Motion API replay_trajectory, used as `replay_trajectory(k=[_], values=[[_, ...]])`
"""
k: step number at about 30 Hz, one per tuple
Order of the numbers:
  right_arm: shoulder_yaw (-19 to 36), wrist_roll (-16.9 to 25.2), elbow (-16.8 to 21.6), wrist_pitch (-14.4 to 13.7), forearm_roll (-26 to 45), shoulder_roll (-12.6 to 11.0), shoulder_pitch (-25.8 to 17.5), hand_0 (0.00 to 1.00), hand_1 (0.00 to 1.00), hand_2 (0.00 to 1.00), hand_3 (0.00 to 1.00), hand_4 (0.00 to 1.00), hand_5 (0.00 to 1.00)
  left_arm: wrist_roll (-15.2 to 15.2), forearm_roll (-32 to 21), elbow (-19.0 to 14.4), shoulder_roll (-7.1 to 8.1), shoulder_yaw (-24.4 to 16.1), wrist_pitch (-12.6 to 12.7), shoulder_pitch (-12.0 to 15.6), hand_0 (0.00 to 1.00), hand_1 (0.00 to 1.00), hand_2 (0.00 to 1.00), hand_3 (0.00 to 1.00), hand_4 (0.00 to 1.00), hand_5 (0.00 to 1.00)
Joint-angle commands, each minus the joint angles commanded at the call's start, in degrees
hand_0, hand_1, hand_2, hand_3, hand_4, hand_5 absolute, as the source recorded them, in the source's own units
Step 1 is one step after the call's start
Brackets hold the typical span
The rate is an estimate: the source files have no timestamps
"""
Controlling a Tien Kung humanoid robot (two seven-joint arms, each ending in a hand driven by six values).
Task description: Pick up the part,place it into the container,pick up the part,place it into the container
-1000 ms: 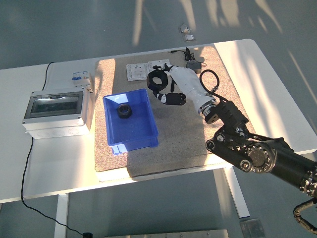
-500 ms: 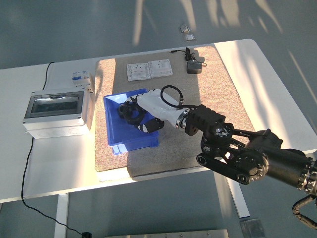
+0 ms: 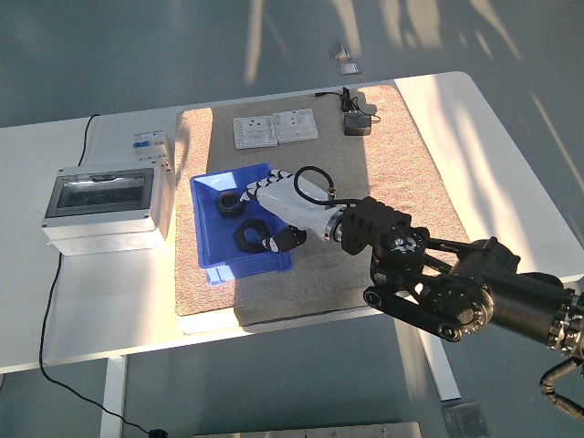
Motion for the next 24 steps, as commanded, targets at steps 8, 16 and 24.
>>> replay_trajectory(k=[8,16,24], values=[[6.9,8.2,-1.7,-10.2,10.4,-2.4,-6.0,0.998,0.935,0.911,0.790,0.545,0.272,-0.1,0.2,0.0,-0.18,0.1,0.0,0.2,0.674,0.662,0.639,0.755,0.765,0.865],[19.6,18.3,2.8,-20.9,23.3,-8.8,-17.5,0.870,0.799,0.814,0.717,0.550,0.272,-0.4,-0.9,0.0,-0.79,0.6,0.2,0.6,0.675,0.662,0.639,0.756,0.765,0.864],[33.3,27.4,6.3,-26.7,30.6,-13.6,-31.5,0.813,0.725,0.756,0.689,0.546,0.254,-0.7,-1.8,0.0,-1.11,0.5,0.4,1.2,0.673,0.662,0.639,0.755,0.765,0.862]])
